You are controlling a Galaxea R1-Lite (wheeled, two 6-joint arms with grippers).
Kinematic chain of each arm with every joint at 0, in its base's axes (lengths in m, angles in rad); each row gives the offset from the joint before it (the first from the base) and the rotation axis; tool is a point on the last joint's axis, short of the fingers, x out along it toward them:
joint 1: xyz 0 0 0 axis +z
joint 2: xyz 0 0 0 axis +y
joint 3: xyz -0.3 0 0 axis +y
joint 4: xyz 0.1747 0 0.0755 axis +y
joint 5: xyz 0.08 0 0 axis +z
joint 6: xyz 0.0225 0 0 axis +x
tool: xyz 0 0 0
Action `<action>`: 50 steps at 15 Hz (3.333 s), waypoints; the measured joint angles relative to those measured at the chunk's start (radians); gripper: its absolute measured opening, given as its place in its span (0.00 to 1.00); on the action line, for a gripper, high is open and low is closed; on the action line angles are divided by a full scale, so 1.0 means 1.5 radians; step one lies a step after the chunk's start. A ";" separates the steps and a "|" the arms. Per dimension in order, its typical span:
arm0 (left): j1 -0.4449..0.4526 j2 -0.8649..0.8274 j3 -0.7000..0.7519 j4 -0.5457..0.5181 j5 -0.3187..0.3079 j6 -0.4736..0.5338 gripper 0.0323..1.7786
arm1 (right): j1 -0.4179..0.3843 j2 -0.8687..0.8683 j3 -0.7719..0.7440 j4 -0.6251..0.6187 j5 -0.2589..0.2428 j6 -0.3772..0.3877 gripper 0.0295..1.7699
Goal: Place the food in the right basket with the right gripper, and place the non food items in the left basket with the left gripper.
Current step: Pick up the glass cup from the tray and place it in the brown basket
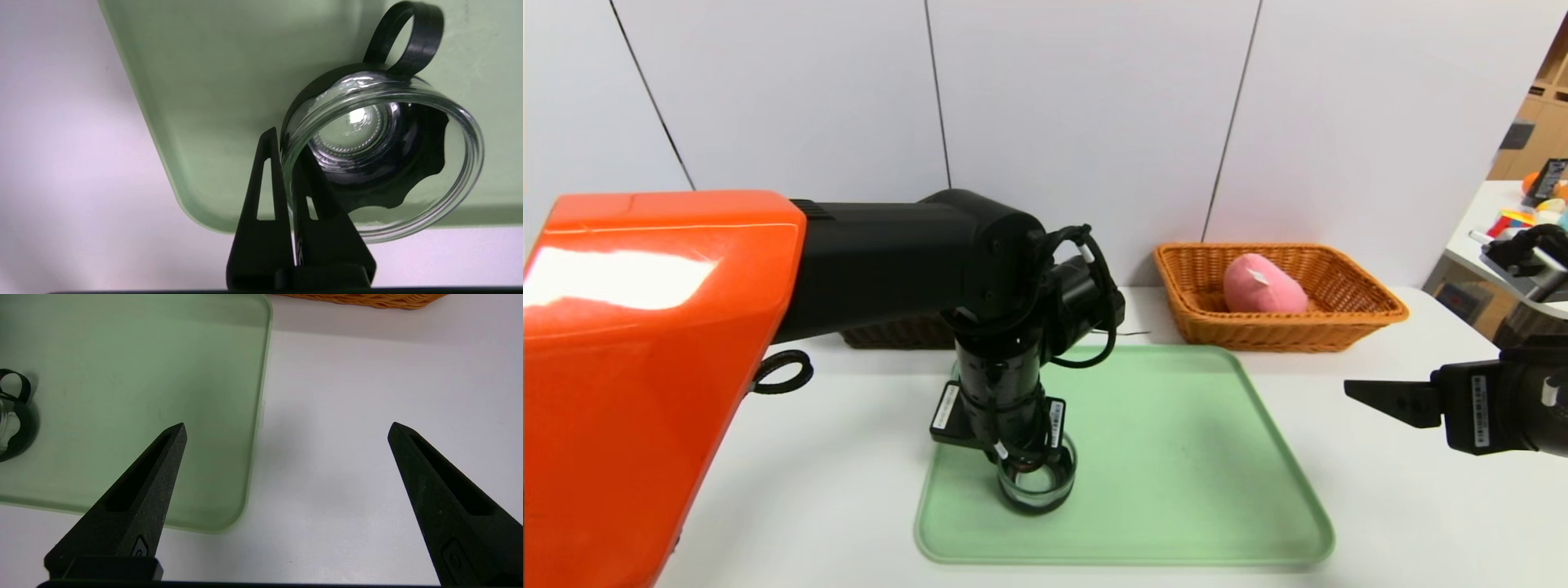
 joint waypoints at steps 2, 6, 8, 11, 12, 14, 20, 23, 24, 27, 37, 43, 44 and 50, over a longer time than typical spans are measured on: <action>0.008 -0.002 0.000 0.000 0.000 0.001 0.04 | 0.000 -0.004 -0.010 -0.001 0.000 0.000 0.96; 0.011 -0.006 0.000 0.000 0.000 0.001 0.04 | 0.000 -0.009 -0.020 0.000 -0.001 0.001 0.96; 0.006 -0.021 0.000 0.000 0.002 0.002 0.04 | 0.000 -0.010 -0.017 0.000 -0.001 0.001 0.96; -0.010 -0.062 -0.004 -0.016 0.004 -0.008 0.04 | 0.000 -0.018 -0.003 0.000 -0.005 0.001 0.96; -0.017 -0.080 -0.005 -0.026 0.004 -0.015 0.04 | 0.000 -0.021 0.004 0.000 -0.005 0.001 0.96; -0.023 -0.121 -0.005 -0.038 0.005 -0.021 0.04 | 0.000 -0.028 0.015 0.000 -0.006 0.001 0.96; 0.031 -0.198 -0.006 -0.162 0.142 -0.046 0.04 | 0.001 -0.045 0.043 -0.001 -0.007 0.002 0.96; 0.096 -0.202 -0.006 -0.248 0.152 -0.009 0.04 | 0.001 -0.049 0.052 -0.003 -0.007 0.005 0.96; 0.114 -0.199 -0.006 -0.272 0.153 -0.003 0.04 | 0.001 -0.051 0.056 -0.004 -0.007 0.005 0.96; 0.165 -0.174 -0.006 -0.321 0.152 0.000 0.04 | 0.001 -0.054 0.058 -0.006 -0.008 0.004 0.96; 0.268 -0.043 -0.006 -0.437 0.148 0.031 0.04 | 0.001 -0.053 0.060 -0.006 -0.007 0.004 0.96; 0.281 0.002 -0.006 -0.462 0.149 0.040 0.04 | 0.000 -0.051 0.062 -0.007 -0.002 0.004 0.96; 0.284 0.005 -0.006 -0.464 0.149 0.040 0.04 | 0.000 -0.049 0.063 -0.007 -0.002 0.004 0.96; 0.285 0.011 -0.006 -0.464 0.151 0.043 0.04 | 0.001 -0.047 0.064 -0.007 0.000 0.004 0.96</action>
